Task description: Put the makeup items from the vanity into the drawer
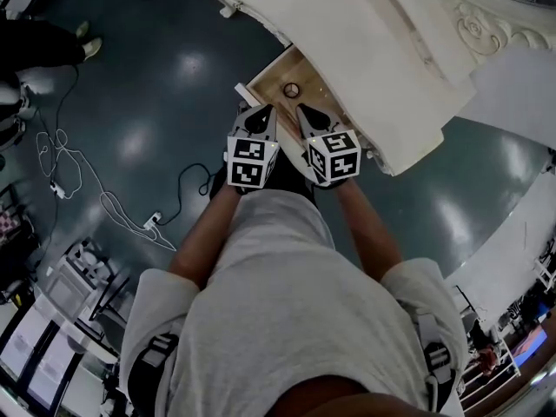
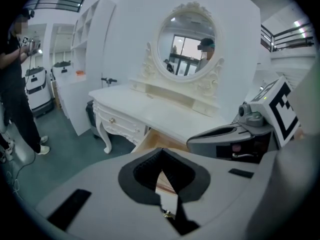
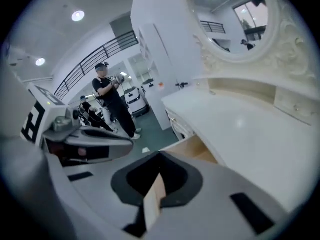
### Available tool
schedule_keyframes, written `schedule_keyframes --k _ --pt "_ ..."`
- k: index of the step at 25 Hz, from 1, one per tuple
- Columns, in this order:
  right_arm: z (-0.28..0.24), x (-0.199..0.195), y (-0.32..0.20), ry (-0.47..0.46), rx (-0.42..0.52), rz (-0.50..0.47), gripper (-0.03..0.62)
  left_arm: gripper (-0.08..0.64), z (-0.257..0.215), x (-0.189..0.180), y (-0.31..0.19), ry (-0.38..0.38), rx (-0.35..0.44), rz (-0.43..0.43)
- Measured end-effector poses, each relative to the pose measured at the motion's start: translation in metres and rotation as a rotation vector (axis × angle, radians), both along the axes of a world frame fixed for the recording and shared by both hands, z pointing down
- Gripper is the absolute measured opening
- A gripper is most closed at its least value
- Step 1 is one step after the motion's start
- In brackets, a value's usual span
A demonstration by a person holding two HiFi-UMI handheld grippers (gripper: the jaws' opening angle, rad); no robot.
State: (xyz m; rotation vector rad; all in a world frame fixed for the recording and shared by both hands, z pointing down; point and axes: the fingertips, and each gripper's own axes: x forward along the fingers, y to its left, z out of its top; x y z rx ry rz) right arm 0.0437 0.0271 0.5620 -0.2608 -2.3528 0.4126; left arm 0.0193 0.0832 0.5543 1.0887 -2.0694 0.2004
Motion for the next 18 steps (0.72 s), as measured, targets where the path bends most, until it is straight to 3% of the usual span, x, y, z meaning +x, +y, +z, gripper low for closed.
schedule_keyframes --k 9,14,18 --pt "-0.066 -0.017 -0.001 -0.044 0.032 0.137 0.015 0.006 -0.042 -0.019 -0.021 -0.019 0.113 0.093" --pt "-0.096 -0.044 0.003 -0.070 -0.047 0.296 0.015 0.006 -0.063 -0.049 -0.014 -0.051 0.188 0.172" --pt "-0.114 -0.076 0.028 -0.079 0.046 0.357 0.015 0.006 -0.068 -0.083 0.028 -0.032 0.174 0.240"
